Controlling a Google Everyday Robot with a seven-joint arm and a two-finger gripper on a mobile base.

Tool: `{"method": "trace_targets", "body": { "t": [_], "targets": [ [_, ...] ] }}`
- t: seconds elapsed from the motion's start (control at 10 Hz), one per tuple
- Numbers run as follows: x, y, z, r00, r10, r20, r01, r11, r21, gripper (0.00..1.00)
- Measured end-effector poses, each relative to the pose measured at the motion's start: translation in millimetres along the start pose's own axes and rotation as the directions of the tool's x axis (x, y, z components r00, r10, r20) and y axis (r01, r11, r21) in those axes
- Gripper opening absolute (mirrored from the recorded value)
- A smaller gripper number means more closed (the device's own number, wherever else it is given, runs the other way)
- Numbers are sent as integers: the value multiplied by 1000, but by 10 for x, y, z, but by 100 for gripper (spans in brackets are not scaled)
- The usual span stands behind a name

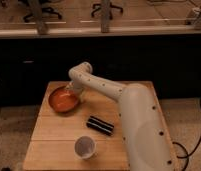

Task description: Pick up the ceramic bowl

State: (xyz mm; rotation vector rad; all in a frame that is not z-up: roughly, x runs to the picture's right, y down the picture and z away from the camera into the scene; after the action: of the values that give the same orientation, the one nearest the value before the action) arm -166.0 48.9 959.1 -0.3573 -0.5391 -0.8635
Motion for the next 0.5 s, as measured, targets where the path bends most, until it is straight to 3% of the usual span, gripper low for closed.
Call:
{"method": "trace_targets", "body": {
  "t": [0.4,0.5],
  "targets": [
    [59,5,48,1000,3,6,-3,1000,6,79],
    [63,2,56,1000,2,6,-2,1000,7,75]
  ]
}}
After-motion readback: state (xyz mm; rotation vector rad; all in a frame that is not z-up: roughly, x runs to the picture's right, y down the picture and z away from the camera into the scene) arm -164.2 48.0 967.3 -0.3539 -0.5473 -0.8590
